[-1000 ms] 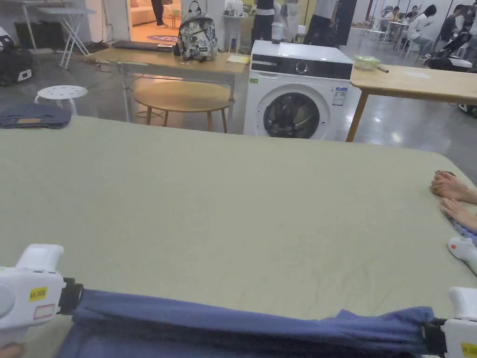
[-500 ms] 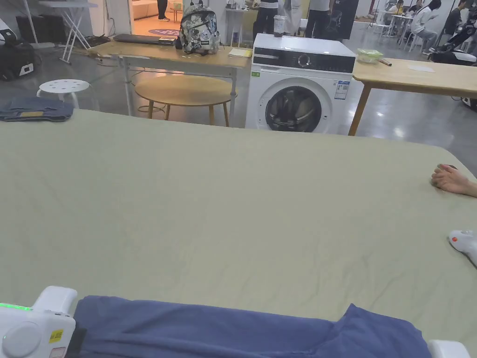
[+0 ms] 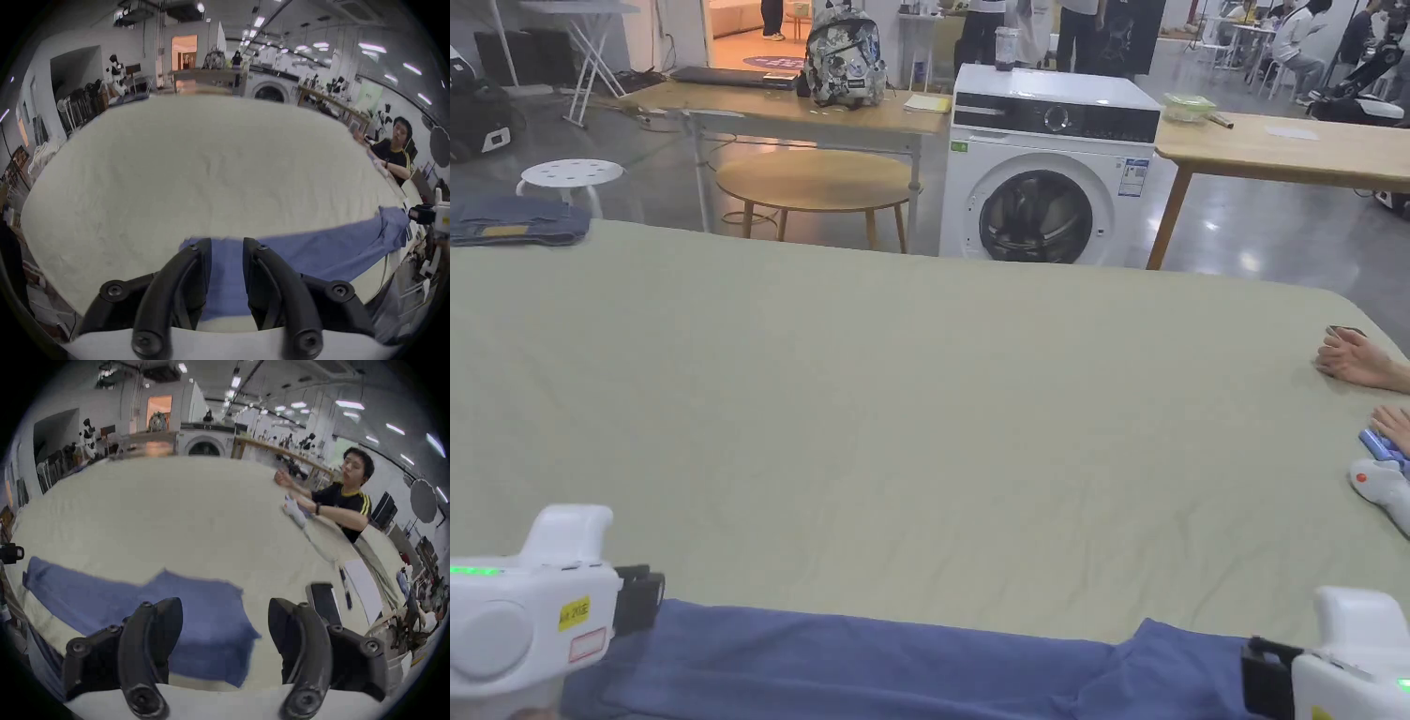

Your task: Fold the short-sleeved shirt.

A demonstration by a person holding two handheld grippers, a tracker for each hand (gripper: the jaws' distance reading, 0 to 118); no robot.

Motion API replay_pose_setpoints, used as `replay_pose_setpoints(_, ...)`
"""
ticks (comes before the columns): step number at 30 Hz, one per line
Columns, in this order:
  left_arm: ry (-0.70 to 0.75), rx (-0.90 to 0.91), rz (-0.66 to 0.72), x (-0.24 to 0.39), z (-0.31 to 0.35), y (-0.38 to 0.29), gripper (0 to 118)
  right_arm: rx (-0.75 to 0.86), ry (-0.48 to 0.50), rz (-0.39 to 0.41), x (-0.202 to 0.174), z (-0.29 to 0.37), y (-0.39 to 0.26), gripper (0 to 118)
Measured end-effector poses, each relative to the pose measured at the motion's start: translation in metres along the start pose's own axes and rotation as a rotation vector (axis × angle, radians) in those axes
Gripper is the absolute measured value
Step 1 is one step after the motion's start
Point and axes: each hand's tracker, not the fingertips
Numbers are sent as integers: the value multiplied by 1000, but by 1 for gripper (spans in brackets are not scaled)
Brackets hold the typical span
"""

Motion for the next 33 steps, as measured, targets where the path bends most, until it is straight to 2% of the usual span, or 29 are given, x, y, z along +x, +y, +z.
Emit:
replay_pose_setpoints(6, 23, 253, -10, 27, 1, 24, 23, 303, 66, -87, -48, 20, 26, 75)
replay_pose_setpoints(7, 31, 296, -14, 33, 3, 25, 23, 353, 77, -95, -55, 27, 29, 67)
replay_pose_setpoints(11, 84, 463, -62, 54, 13, 32, 23, 516, 71, -93, -88, 42, 39, 21)
replay_pose_setpoints(14, 110, 538, -90, 65, 21, 35, 22, 577, 114, -121, -102, 48, 45, 15)
replay_pose_setpoints(15, 119, 552, -100, 69, 25, 36, 16, 586, 121, -123, -106, 50, 47, 12)
replay_pose_setpoints(16, 146, 578, -106, 74, 29, 35, 3, 596, 127, -127, -109, 51, 48, 4)
replay_pose_setpoints(17, 175, 615, -107, 76, 33, 34, 0, 618, 135, -139, -112, 53, 48, 0)
replay_pose_setpoints(26, 145, 616, -77, 66, 46, 34, 0, 663, 136, -149, -127, 54, 53, 0)
replay_pose_setpoints(33, 87, 344, 38, 13, 32, 32, 0, 619, 149, -130, -129, 44, 53, 0)
